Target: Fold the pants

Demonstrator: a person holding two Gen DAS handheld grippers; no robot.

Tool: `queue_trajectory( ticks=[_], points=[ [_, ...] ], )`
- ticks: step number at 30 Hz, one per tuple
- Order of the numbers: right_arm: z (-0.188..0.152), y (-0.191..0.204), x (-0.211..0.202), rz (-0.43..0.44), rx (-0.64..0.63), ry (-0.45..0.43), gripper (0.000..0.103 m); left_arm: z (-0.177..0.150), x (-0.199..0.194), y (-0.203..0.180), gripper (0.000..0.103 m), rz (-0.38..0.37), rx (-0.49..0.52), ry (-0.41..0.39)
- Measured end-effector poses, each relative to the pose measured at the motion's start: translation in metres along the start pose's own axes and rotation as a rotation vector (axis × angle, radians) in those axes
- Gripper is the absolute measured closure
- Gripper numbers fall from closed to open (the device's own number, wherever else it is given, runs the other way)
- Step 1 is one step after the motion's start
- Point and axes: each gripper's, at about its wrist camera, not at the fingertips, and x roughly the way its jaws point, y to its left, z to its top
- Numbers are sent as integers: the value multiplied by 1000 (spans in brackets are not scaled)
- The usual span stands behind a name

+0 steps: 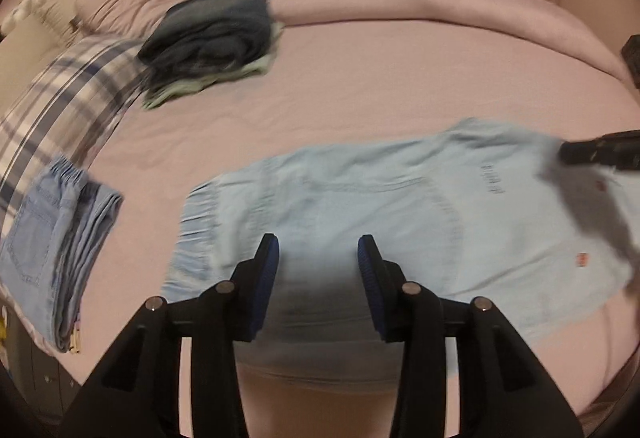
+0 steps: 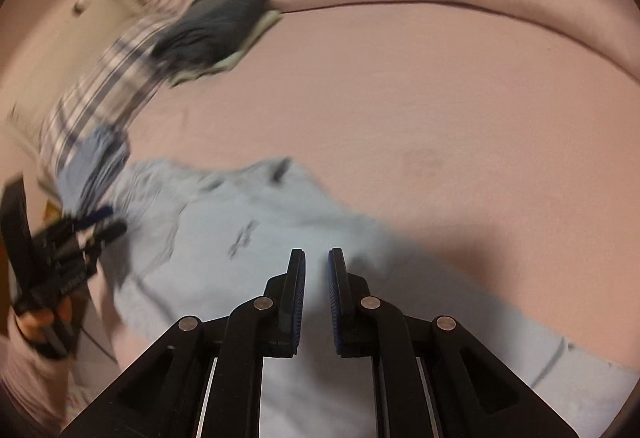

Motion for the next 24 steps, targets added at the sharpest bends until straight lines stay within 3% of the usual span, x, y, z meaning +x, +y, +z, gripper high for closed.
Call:
queue_trajectory(
  ticks=[4,8,12,15,17,20,22,24],
  points=[
    [-22,33,-7,10,-84,-9,93,3,-4,-42,62,-87,78,-23],
    [-48,65,-10,-88,-195,-50,92,-10,3,-85,62,-173,150,-1],
    [-81,60,-8,-111,-238,0,92,-40,14,-102,62,-168,225,68],
    [-110,52,-4,-147,-245,38,92,-56,4,-99,62,-181,259,46],
    [-120,45,-16,-98,-216,27,92,-58,-1,-90,62,-209,242,79],
    [-121,17,-38,13,-76,20,92,-57,-7,-85,61,-219,247,113],
    [-122,-5,-56,-11,5,-37,91,-52,-12,-87,62,-222,243,97],
    [-123,-31,-71,-98,77,-89,83,-44,-14,-91,60,-248,225,65]
  ],
)
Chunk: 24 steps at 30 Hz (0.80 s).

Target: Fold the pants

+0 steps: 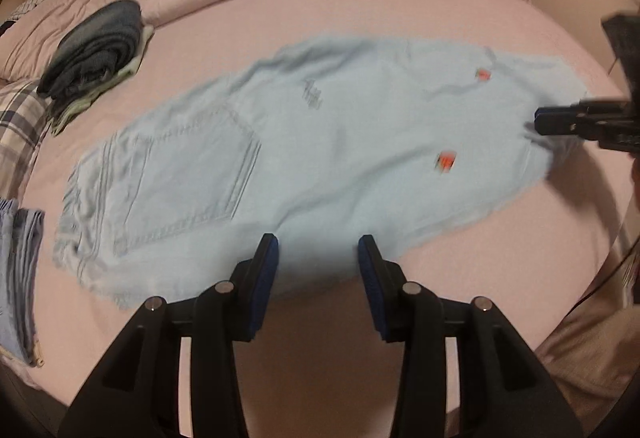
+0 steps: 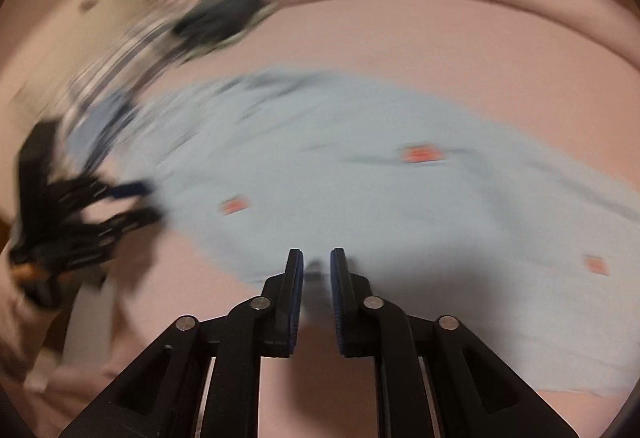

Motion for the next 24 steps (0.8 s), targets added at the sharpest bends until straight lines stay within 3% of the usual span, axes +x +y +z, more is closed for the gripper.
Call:
queue_trajectory(
  ticks=[2,4,8,12,15,17,19,24],
  points=[
    [-3,-28,-8,-77,75,-25,73,8,5,-8,52,-14,-8,-14],
    [-16,-52,-4,-139,133,24,72,11,25,-16,47,2,17,42],
    [-36,-75,-25,-22,228,0,72,15,32,-19,47,10,43,79],
    [-64,-108,-65,-27,399,-86,72,24,27,-11,46,-31,-5,100],
    [-93,-141,-98,-30,594,-200,64,36,21,-18,46,-59,-10,68],
    [-114,-159,-109,-44,699,-243,59,49,19,-32,46,-107,-10,32],
    [-129,-168,-108,-38,790,-260,59,64,23,-50,46,-205,-23,10],
    [-151,-187,-89,119,984,-369,58,92,41,-100,46,-407,-64,21]
  ],
)
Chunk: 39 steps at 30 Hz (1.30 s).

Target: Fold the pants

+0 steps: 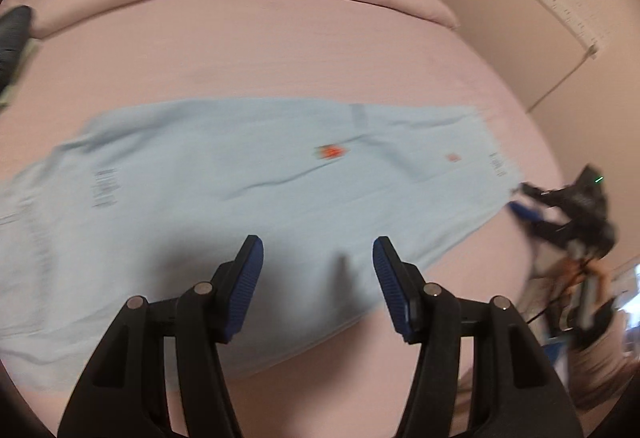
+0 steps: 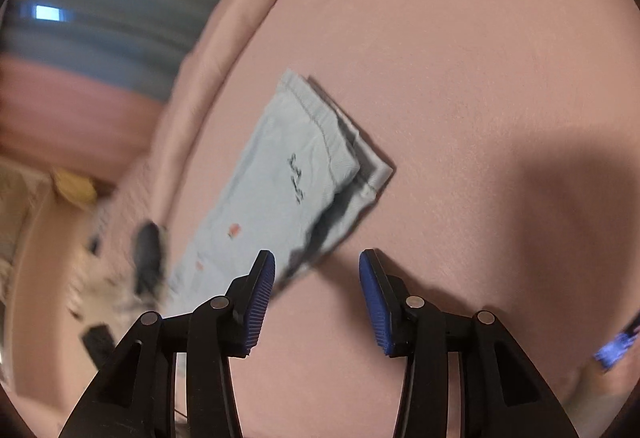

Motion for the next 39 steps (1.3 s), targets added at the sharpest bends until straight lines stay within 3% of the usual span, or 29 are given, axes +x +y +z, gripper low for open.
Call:
queue_trajectory(
  ticks=[5,7,10,14,18,21,23,26,28,29,37,38,39],
  points=[
    [9,-6,15,63,75,-105,58,24,40,-23,46,-204,-126,52],
    [10,2,23,48,45,-136,61,23,52,-32,46,-242,-171,83],
    [16,4,21,12,22,-148,82,18,81,-27,47,-260,-297,166],
    [23,7,17,-18,-3,-138,88,17,87,-19,48,-303,-373,175],
    [30,48,11,-79,-161,-162,88,21,87,-17,49,-301,-377,182],
    [23,96,9,-102,-350,-176,88,22,83,-13,47,-338,-424,151],
    [12,126,16,-99,-464,-163,88,23,72,-5,45,-417,-479,113],
    [-11,163,32,-91,-612,-137,88,26,59,0,33,-540,-531,49],
    [-26,173,40,-61,-670,-109,88,30,51,3,19,-599,-561,23],
    [-34,179,49,-44,-698,-89,88,31,50,2,18,-614,-571,16],
    [-91,197,93,-39,-878,50,88,33,74,15,20,-703,-656,110],
    [-97,197,94,-48,-903,56,88,32,77,17,23,-685,-668,114],
    [-101,198,95,-53,-923,60,88,33,78,19,39,-671,-669,111]
  ],
)
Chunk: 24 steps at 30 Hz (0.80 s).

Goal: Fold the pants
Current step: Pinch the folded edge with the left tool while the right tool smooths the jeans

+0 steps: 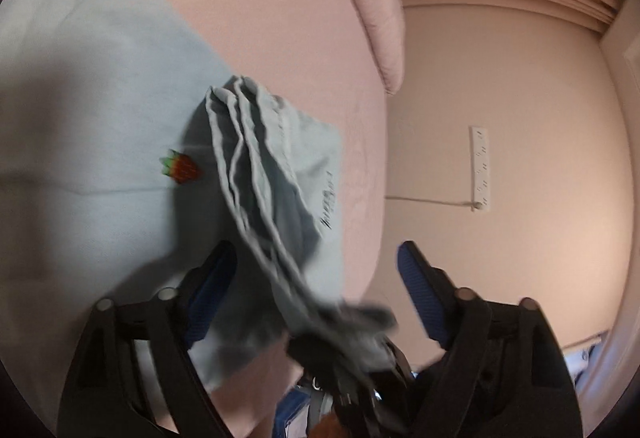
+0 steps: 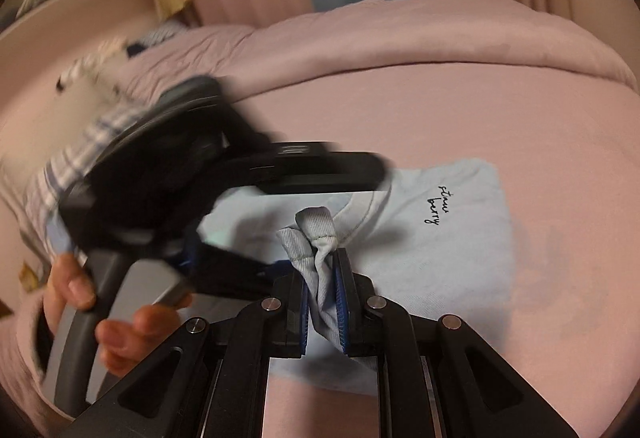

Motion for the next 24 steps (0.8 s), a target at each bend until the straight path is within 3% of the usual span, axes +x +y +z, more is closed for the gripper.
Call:
queue_trajectory(
  ticks=[1,2,3,4,8,12,17,20,24],
  points=[
    [-2,4,0,-2,-22,5,88,1,-1,0,62,10,9,-3],
    [-3,7,1,-3,-36,7,88,3,-1,-1,71,27,24,-10],
    [-2,9,2,-7,-48,11,88,4,-4,-4,89,57,49,-23],
    [-2,11,3,-13,-59,12,88,4,-9,-6,96,86,77,-44],
    [-5,22,-2,8,-93,-1,88,3,-43,-26,95,145,213,-157],
    [1,51,8,55,-151,-19,88,3,-73,-32,95,216,293,-218],
    [4,91,34,132,-202,16,88,6,-122,-10,95,293,271,-284],
    [1,113,50,159,-236,46,88,14,-125,-2,95,348,253,-302],
    [-8,124,72,168,-262,116,83,18,-133,13,94,500,215,-304]
  ],
)
